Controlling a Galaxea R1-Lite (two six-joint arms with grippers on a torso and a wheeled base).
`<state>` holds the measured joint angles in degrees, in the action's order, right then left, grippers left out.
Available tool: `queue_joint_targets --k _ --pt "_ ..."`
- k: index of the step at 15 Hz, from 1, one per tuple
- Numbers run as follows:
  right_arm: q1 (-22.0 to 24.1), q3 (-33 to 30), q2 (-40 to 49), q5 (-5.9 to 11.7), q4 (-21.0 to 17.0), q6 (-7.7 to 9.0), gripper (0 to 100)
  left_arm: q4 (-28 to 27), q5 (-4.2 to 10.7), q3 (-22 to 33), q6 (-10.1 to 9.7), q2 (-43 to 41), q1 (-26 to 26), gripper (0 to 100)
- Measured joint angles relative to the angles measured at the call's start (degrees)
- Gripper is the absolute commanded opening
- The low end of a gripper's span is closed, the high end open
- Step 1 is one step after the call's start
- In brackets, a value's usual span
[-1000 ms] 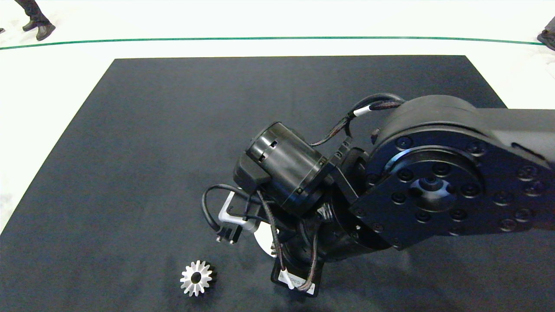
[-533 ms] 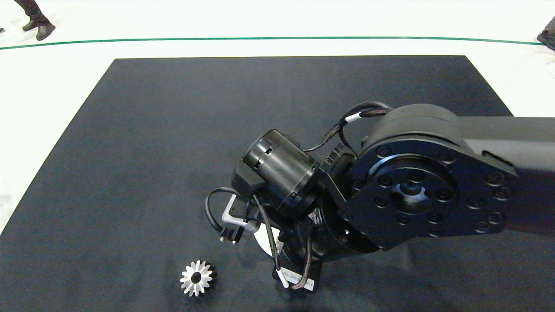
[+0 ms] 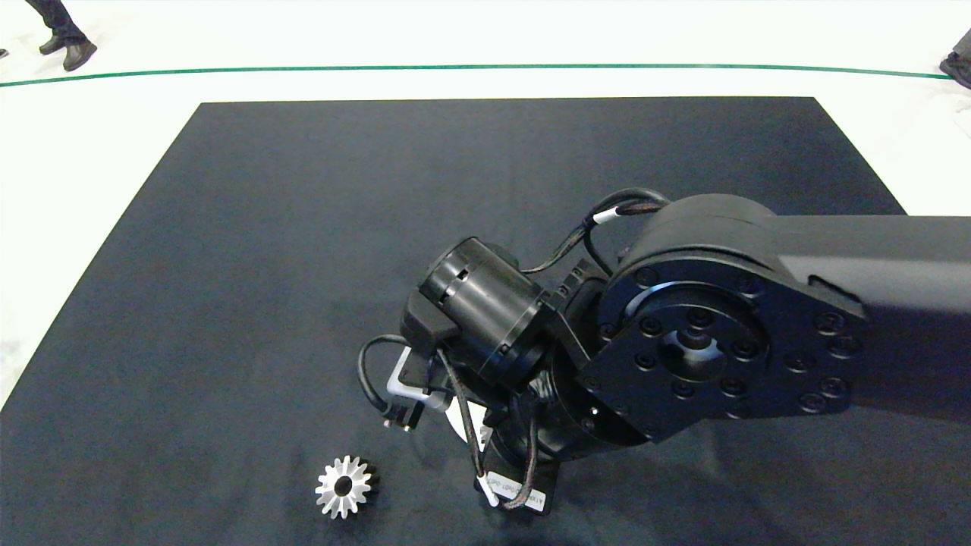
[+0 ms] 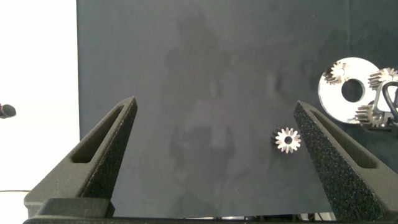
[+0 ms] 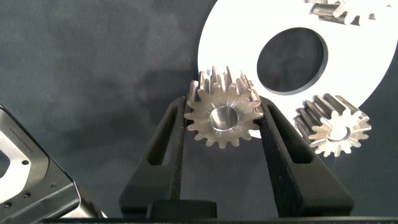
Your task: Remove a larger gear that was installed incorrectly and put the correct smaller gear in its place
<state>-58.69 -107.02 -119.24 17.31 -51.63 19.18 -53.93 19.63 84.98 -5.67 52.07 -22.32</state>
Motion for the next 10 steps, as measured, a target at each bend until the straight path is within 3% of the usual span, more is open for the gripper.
queue_joint_targets --k 10 --pt "0.0 -0.37 -0.74 0.07 0.22 -0.57 25 0.0 0.02 -0.17 0.0 -0.11 0.0 100"
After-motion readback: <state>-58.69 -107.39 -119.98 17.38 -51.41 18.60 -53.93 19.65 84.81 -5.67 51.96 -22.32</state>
